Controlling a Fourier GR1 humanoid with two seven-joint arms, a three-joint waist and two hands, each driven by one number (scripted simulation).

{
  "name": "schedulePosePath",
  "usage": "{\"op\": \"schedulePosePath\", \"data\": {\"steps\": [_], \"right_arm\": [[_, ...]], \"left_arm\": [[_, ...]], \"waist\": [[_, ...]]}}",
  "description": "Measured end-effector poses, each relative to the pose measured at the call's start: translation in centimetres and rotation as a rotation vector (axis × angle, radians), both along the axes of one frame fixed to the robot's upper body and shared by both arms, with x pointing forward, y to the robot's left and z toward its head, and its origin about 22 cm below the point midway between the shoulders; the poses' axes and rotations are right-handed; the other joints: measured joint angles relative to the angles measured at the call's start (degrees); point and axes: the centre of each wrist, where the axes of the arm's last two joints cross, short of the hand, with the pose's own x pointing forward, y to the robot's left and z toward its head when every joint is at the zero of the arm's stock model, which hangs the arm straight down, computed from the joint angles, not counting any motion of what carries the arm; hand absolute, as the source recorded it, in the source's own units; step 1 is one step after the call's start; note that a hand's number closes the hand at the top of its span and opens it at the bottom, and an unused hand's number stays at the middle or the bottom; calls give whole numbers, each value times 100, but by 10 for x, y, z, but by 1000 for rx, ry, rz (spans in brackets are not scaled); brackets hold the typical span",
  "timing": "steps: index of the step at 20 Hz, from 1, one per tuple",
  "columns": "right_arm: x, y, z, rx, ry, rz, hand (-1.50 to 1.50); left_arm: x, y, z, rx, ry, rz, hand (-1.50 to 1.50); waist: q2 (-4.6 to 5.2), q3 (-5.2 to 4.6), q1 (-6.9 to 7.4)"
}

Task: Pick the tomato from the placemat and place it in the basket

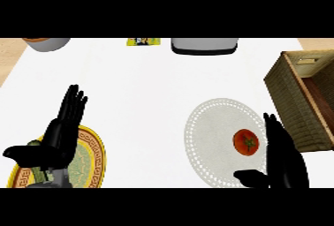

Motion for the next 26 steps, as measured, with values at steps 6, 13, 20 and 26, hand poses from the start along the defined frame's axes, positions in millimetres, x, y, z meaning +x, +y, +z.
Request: {"op": "schedulePosePath", "data": {"steps": [6, 13, 20, 26], "right_arm": [[5, -4, -16, 4, 33, -3, -150], [19, 6, -25, 18, 43, 8, -150], [22, -2, -44, 17, 56, 15, -150], [25, -9, -53, 28, 63, 6, -150]], "left_arm": [[0, -3, -1, 1, -4, 6, 0], [4, -4, -3, 2, -2, 5, 0], [-2, -3, 1, 2, -1, 5, 0], [0, -10, -6, -1, 1, 7, 0]], "waist": [[0, 0, -3], [1, 0, -1], [1, 1, 0], [1, 1, -2]]}}
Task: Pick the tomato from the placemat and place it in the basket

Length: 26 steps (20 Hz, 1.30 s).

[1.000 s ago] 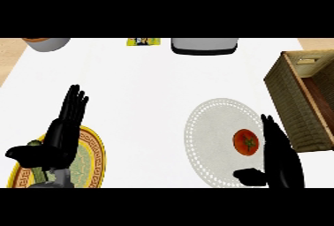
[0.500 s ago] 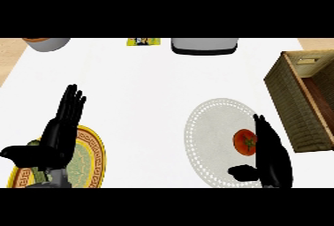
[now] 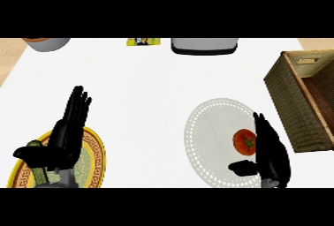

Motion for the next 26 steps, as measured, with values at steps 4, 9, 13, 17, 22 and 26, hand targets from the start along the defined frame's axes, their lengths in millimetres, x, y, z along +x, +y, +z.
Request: {"op": "schedulePosePath", "data": {"steps": [4, 9, 13, 17, 22, 26], "right_arm": [[9, -7, -9, 7, 0, -1, 150], [12, -7, -11, -42, 30, 75, 150], [12, -9, -14, -77, 19, 109, 150], [14, -6, -10, -115, 6, 133, 150], [25, 3, -8, -141, -20, 109, 150], [67, -9, 3, -112, 41, -199, 150]], "left_arm": [[-1, 4, 1, 4, 2, -6, 0], [-1, 7, 3, 7, -2, -1, 0], [0, 7, 7, 4, -5, -3, 0], [-1, 4, 2, 1, -1, -3, 0], [3, 1, 8, 1, -1, -8, 0], [5, -5, 11, -2, -18, -36, 0]], "waist": [[-1, -2, 3], [-21, -24, 6], [-44, -47, 5], [-44, -46, 2], [-31, -37, 9], [93, -17, 196]]}}
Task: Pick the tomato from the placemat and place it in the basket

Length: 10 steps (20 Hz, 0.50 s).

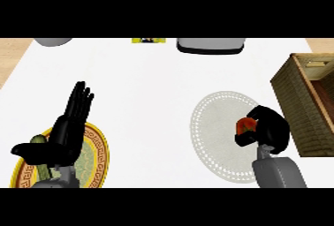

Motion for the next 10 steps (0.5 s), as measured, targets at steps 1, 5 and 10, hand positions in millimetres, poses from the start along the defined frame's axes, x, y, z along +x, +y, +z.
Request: {"op": "schedulePosePath", "data": {"steps": [1, 5, 10], "right_arm": [[7, -6, 2, 12, 15, -85, 150], [45, -27, 29, 3, 18, -362, 150], [92, -34, 82, -37, -101, -507, 150]], "left_arm": [[1, -2, 1, -1, -7, -5, 0], [3, -7, 5, 1, -23, -38, 0], [7, -14, 7, 7, -30, -82, 0]], "waist": [[37, 2, 42], [127, 5, 263], [160, 9, 500]]}}
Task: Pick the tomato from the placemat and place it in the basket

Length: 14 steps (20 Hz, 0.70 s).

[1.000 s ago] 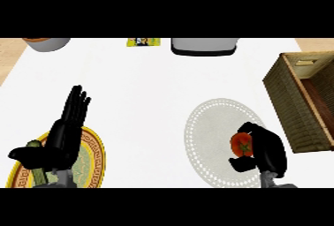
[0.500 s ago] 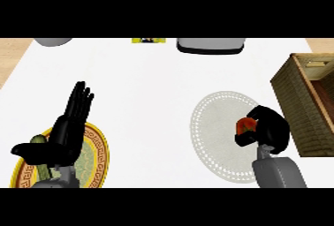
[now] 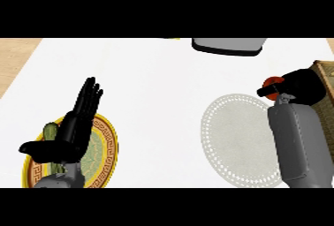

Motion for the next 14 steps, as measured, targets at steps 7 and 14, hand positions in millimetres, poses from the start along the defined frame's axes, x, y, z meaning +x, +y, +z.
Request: {"op": "schedulePosePath", "data": {"steps": [7, 14], "right_arm": [[41, 11, 81, -160, -239, -66, 150], [64, 42, 144, -266, -380, -97, 150]], "left_arm": [[4, -9, -1, -2, 4, -25, 0], [8, -5, -1, 3, 6, -23, 0]], "waist": [[-1, -2, 104], [-21, -10, 83]]}}
